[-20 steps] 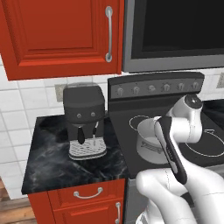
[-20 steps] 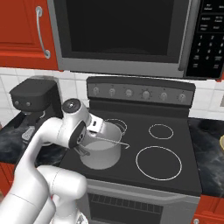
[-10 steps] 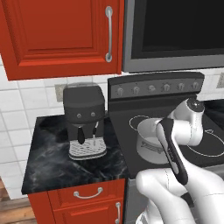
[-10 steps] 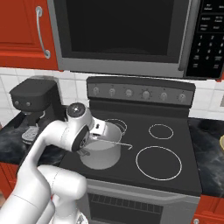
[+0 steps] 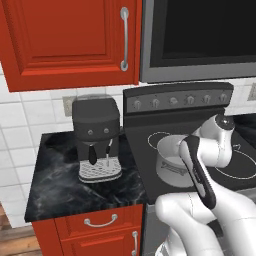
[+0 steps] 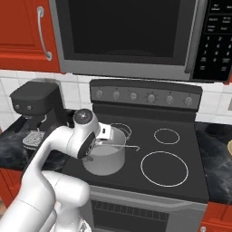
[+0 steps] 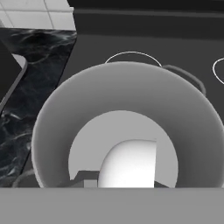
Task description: Open the cabinet and move the ladle to the pot. Then close the cabinet.
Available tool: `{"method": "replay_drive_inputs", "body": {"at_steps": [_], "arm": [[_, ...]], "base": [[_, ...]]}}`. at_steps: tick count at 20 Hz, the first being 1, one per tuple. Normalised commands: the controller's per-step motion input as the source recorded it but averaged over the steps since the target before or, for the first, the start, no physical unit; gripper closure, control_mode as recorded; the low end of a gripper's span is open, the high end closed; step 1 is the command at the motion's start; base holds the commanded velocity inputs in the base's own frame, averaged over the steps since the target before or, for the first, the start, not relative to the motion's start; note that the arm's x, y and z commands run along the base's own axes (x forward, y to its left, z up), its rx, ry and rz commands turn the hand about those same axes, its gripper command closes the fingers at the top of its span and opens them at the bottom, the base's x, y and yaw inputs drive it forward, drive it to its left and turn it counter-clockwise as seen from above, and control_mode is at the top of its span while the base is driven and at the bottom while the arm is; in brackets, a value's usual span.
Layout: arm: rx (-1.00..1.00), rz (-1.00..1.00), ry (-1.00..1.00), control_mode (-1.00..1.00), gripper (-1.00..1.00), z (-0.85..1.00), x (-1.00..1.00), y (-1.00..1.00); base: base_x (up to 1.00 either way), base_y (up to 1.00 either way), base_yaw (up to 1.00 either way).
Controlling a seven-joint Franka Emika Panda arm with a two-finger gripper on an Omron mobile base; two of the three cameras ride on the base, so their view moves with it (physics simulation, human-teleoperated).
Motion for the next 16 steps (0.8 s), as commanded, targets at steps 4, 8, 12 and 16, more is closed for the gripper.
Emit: {"method": "replay_drive_inputs", "body": {"at_steps": [4, 8, 12, 16], "arm": [[-0.04, 0.04, 0.00, -1.00, 1.00, -0.01, 0.18, 0.00], [-0.03, 0.01, 0.00, -1.00, 1.00, 0.00, 0.17, 0.00], [-0.02, 0.00, 0.00, -1.00, 1.00, 0.00, 0.18, 0.00], [-0.01, 0.00, 0.00, -1.00, 1.00, -0.04, 0.13, 0.00]], "base": [[0.00, 0.00, 0.00], [0.00, 0.00, 0.00], [0.00, 0.00, 0.00], [0.00, 0.00, 0.00]]}}
